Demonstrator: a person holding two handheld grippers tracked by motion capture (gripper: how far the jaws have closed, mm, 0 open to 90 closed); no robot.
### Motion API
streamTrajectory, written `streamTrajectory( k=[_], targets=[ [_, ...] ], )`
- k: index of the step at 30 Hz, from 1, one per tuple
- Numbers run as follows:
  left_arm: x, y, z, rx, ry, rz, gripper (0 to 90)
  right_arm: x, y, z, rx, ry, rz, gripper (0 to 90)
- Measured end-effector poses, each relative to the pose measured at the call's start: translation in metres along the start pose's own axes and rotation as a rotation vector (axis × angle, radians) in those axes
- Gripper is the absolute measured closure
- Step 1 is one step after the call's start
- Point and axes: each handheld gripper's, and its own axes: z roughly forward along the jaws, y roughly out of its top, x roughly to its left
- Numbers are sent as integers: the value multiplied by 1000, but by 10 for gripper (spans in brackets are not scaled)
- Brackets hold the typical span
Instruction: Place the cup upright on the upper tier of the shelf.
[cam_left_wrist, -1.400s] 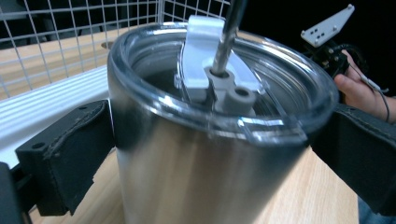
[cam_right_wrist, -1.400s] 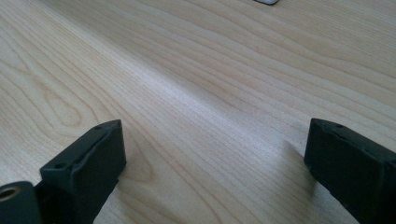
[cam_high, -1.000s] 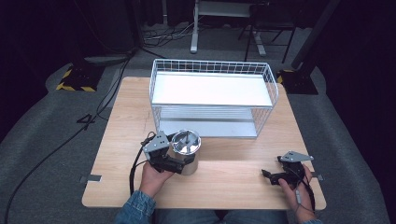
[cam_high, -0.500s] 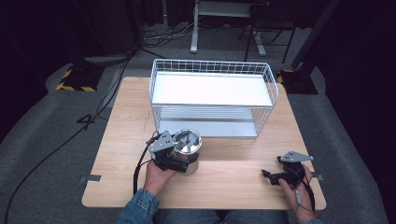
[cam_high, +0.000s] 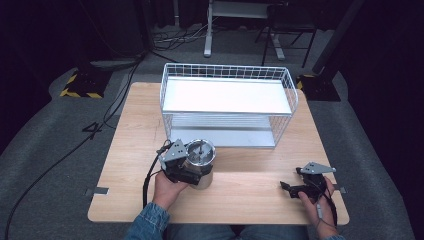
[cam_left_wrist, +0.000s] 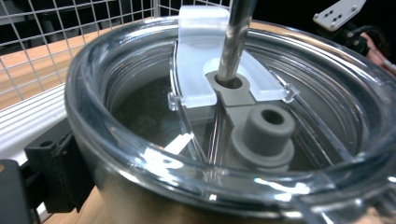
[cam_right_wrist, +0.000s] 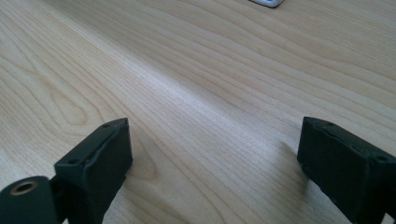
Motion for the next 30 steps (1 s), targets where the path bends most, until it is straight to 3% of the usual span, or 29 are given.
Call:
streamTrajectory(
  k=[20,30],
  targets=[
    [-1,44,-18,12,-14,45,32,0,0,0,0,0,1,105],
    [4,86,-33,-30,-50,48,32,0,0,0,0,0,2,105]
  ],
)
